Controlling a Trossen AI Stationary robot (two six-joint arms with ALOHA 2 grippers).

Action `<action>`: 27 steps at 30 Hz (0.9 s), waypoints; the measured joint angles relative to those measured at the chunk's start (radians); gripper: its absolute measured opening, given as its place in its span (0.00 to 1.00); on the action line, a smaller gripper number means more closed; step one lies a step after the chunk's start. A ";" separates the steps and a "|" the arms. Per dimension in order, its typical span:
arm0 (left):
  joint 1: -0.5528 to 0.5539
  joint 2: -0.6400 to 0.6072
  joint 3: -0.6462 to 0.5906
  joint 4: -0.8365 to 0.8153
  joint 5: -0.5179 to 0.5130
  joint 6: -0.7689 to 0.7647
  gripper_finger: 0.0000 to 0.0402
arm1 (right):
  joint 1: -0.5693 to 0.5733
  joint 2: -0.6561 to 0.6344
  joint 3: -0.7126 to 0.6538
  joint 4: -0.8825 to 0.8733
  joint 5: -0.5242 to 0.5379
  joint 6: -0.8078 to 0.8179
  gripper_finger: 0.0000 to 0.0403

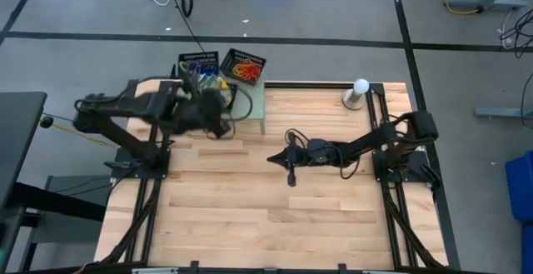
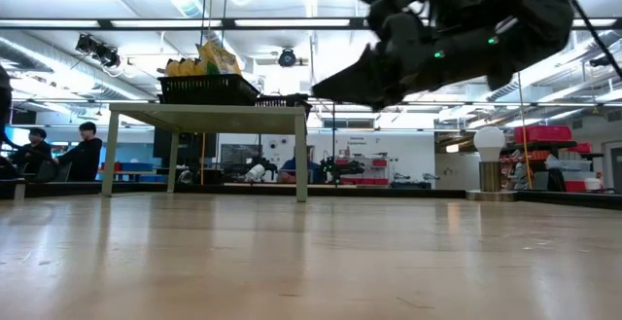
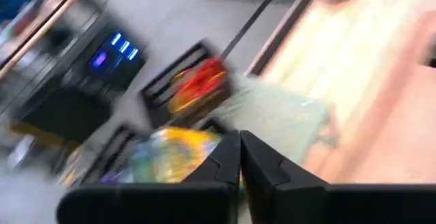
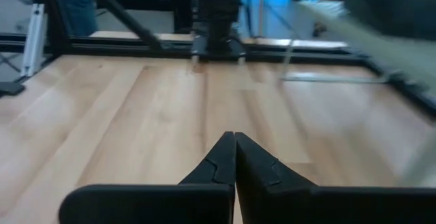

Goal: Pick & Place Office Desk Supplies
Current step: Return to Home Position

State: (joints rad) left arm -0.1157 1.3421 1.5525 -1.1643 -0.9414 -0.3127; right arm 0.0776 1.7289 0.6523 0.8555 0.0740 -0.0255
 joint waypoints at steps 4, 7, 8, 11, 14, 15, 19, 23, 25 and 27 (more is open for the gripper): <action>-0.041 -0.170 -0.359 0.468 0.166 0.227 0.02 | 0.000 -0.099 -0.078 0.001 0.056 -0.030 0.01; -0.034 -0.274 -0.618 0.874 0.422 0.397 0.02 | 0.000 -0.170 -0.128 -0.004 0.087 -0.043 0.01; -0.026 -0.301 -0.696 0.997 0.509 0.437 0.02 | 0.000 -0.195 -0.142 -0.004 0.088 -0.044 0.01; 0.012 -0.352 -0.885 1.344 0.738 0.506 0.02 | 0.000 -0.273 -0.181 -0.037 0.088 -0.047 0.00; 0.070 -0.363 -1.021 1.608 0.903 0.514 0.02 | 0.000 -0.364 -0.220 -0.090 0.091 -0.062 0.00; 0.091 -0.365 -1.056 1.662 0.945 0.511 0.02 | 0.000 -0.405 -0.236 -0.111 0.101 -0.066 0.00; 0.166 -0.368 -1.155 1.794 1.072 0.475 0.02 | -0.002 -0.556 -0.294 -0.210 0.121 -0.081 0.00; 0.221 -0.388 -1.223 1.827 1.138 0.454 0.02 | -0.010 -0.724 -0.371 -0.288 0.125 -0.107 0.01; 0.241 -0.406 -1.257 1.850 1.151 0.450 0.02 | -0.021 -0.811 -0.409 -0.328 0.114 -0.111 0.01; 0.257 -0.427 -1.293 1.886 1.167 0.441 0.02 | -0.042 -0.892 -0.448 -0.365 0.081 -0.106 0.01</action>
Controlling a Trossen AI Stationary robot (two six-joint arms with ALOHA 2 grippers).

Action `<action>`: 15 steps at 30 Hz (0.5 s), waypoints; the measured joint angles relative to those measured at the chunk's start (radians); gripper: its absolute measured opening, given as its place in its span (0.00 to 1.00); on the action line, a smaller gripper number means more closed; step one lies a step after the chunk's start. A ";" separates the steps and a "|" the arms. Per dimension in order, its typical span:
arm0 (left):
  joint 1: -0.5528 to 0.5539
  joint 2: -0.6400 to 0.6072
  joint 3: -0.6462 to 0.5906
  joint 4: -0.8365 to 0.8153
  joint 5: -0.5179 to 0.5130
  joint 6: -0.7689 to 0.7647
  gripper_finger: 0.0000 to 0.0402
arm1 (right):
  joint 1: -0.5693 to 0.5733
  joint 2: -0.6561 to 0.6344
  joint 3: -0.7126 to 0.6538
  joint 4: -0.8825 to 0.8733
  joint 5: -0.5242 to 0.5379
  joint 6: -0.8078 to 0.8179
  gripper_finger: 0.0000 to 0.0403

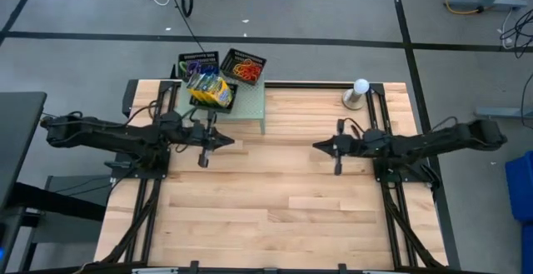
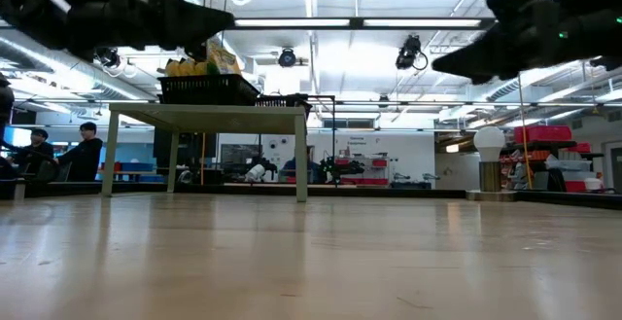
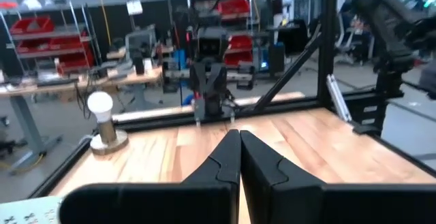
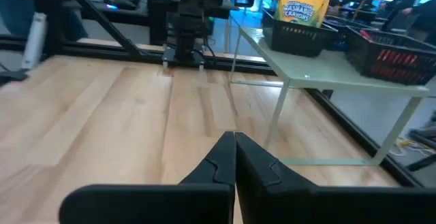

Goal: Pick & Place Office Desk Supplies
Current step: Return to Home Position

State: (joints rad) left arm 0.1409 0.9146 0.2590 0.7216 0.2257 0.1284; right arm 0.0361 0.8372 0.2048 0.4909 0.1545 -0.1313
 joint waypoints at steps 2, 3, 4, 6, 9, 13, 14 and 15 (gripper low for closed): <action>0.010 -0.030 -0.040 0.041 0.020 -0.006 0.02 | -0.026 -0.075 -0.037 -0.029 -0.044 0.011 0.01; 0.013 -0.047 -0.060 0.057 0.022 -0.007 0.02 | -0.037 -0.114 -0.057 -0.043 -0.062 0.011 0.00; 0.016 -0.067 -0.081 0.067 0.023 -0.007 0.02 | -0.048 -0.149 -0.072 -0.057 -0.076 0.012 0.00; 0.023 -0.113 -0.121 0.083 0.023 -0.009 0.02 | -0.070 -0.219 -0.091 -0.099 -0.082 0.013 0.00; 0.044 -0.196 -0.174 0.095 0.027 -0.034 0.02 | -0.099 -0.318 -0.099 -0.191 -0.087 0.015 0.00; 0.098 -0.306 -0.237 0.095 0.092 -0.072 0.02 | -0.130 -0.432 -0.100 -0.280 -0.146 0.015 0.00; 0.117 -0.334 -0.250 0.091 0.109 -0.077 0.02 | -0.138 -0.458 -0.099 -0.299 -0.158 0.015 0.00; 0.138 -0.363 -0.252 0.067 0.124 -0.085 0.02 | -0.148 -0.483 -0.100 -0.321 -0.161 0.015 0.00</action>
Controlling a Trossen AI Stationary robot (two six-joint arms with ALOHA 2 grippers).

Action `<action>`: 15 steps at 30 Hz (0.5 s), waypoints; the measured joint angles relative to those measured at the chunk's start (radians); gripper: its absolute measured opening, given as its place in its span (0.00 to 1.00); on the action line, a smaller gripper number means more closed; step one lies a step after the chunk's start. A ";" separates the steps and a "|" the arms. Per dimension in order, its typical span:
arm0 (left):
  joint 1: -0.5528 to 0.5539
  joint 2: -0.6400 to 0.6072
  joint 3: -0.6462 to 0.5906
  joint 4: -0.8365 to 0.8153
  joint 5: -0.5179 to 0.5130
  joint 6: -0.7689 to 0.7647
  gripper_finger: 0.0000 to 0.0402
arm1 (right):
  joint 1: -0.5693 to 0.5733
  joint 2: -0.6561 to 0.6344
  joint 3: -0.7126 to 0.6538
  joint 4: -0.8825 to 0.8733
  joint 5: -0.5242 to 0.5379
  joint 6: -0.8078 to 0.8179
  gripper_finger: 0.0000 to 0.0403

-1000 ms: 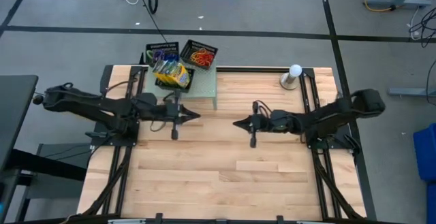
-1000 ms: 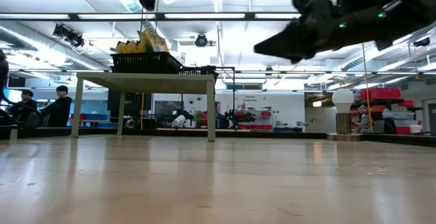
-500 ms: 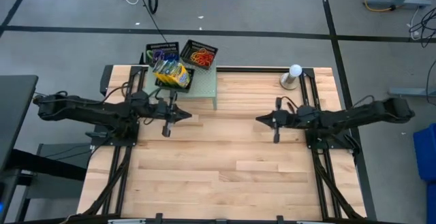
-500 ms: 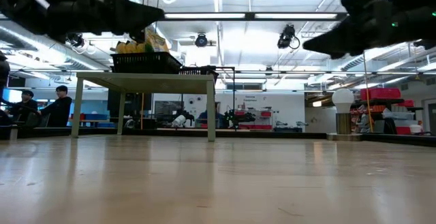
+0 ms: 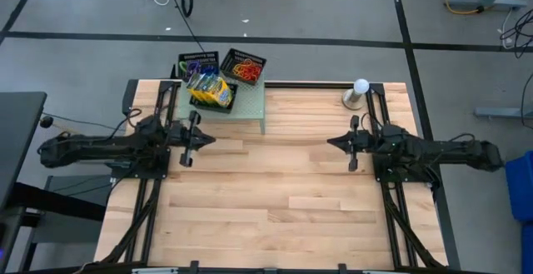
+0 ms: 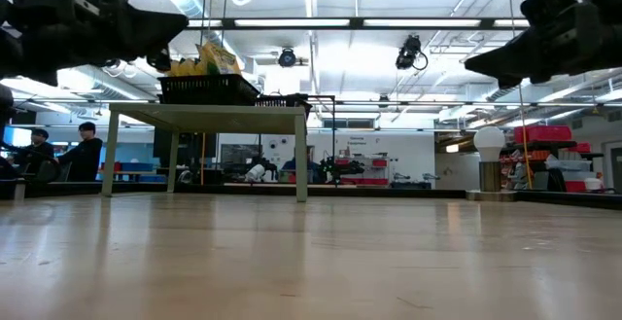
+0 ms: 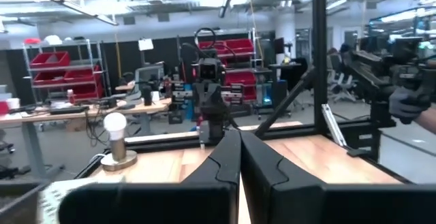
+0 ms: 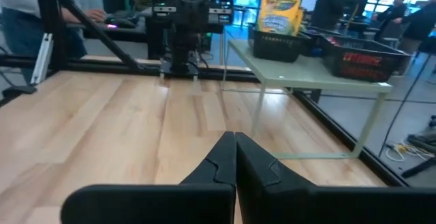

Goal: Pick & Place Office Desk Supplies
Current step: Return to Home Position

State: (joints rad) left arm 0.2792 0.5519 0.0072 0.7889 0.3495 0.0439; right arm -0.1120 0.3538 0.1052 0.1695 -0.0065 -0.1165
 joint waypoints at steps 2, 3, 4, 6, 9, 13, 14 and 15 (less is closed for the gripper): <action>0.043 -0.058 0.000 -0.053 0.030 -0.011 0.02 | -0.019 -0.045 0.000 -0.043 -0.016 0.001 0.00; 0.065 -0.084 0.000 -0.070 0.050 -0.016 0.02 | -0.028 -0.067 0.000 -0.061 -0.032 0.003 0.00; 0.087 -0.110 0.000 -0.089 0.071 -0.025 0.02 | -0.040 -0.088 0.000 -0.078 -0.051 0.003 0.00; 0.130 -0.164 0.000 -0.105 0.124 -0.044 0.02 | -0.063 -0.132 0.000 -0.106 -0.078 -0.001 0.00; 0.202 -0.250 0.000 -0.153 0.184 -0.074 0.02 | -0.111 -0.205 0.000 -0.138 -0.083 -0.007 0.00; 0.296 -0.382 0.000 -0.320 0.210 -0.103 0.02 | -0.179 -0.308 -0.038 -0.139 -0.158 0.020 0.00; 0.313 -0.415 0.000 -0.374 0.211 -0.107 0.02 | -0.195 -0.334 -0.055 -0.140 -0.175 0.031 0.00; 0.327 -0.451 0.000 -0.424 0.209 -0.107 0.02 | -0.211 -0.354 -0.073 -0.136 -0.182 0.041 0.00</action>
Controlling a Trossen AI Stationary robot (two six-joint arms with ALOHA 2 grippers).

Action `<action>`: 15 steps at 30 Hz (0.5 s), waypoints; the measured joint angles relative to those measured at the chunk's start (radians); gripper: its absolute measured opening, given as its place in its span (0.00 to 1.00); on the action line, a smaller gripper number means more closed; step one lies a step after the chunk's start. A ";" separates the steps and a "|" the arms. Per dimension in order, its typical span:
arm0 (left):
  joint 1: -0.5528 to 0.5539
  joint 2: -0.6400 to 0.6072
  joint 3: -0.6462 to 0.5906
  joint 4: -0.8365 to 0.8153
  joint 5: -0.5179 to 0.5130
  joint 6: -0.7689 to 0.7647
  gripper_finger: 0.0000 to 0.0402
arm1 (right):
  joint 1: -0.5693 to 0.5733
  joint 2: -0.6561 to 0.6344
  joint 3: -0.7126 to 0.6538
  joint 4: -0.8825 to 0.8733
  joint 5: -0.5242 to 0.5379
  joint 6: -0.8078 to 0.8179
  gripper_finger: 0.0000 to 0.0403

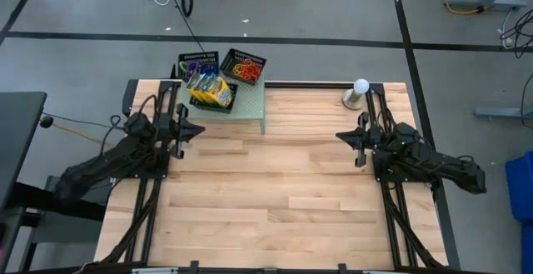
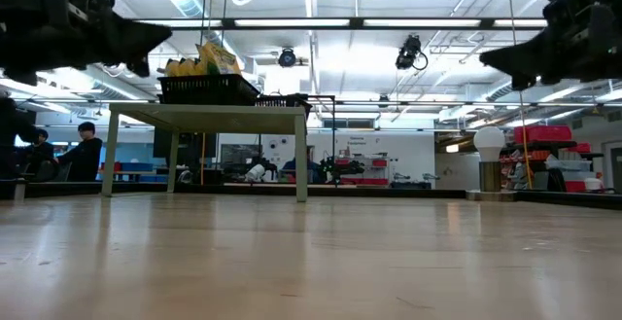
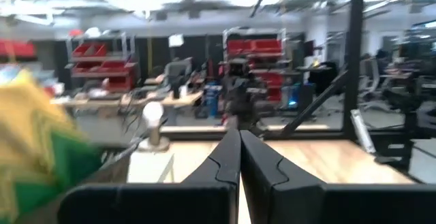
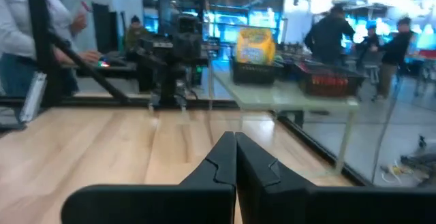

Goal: Pick & Place Office Desk Supplies
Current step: Return to Home Position

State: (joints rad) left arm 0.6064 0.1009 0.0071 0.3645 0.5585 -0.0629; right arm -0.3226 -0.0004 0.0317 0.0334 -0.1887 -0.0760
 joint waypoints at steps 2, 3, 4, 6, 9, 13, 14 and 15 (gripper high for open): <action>0.016 -0.071 0.000 -0.104 -0.027 0.009 0.02 | -0.025 0.002 -0.023 -0.001 0.001 0.017 0.00; 0.017 -0.100 0.000 -0.152 -0.055 0.015 0.02 | -0.034 0.006 -0.023 -0.002 0.005 0.017 0.00; 0.014 -0.100 0.000 -0.168 -0.088 0.024 0.02 | -0.043 0.015 -0.023 0.000 0.007 0.020 0.00; -0.008 -0.100 0.000 -0.205 -0.171 0.037 0.02 | -0.058 0.024 -0.023 0.002 0.008 0.026 0.00; -0.048 -0.100 0.000 -0.224 -0.340 0.076 0.02 | -0.070 0.015 -0.023 0.013 0.008 0.030 0.00; -0.095 -0.101 0.000 -0.206 -0.418 0.098 0.02 | -0.075 0.018 -0.023 -0.001 0.011 0.030 0.00; -0.104 -0.100 0.000 -0.208 -0.426 0.099 0.02 | -0.075 0.020 -0.023 -0.001 0.013 0.030 0.00; -0.113 -0.101 0.000 -0.207 -0.429 0.100 0.02 | -0.075 0.019 -0.023 -0.002 0.020 0.027 0.00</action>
State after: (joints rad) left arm 0.4931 0.0002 0.0067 0.1577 0.1295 0.0368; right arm -0.3981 0.0189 0.0086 0.0318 -0.1683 -0.0494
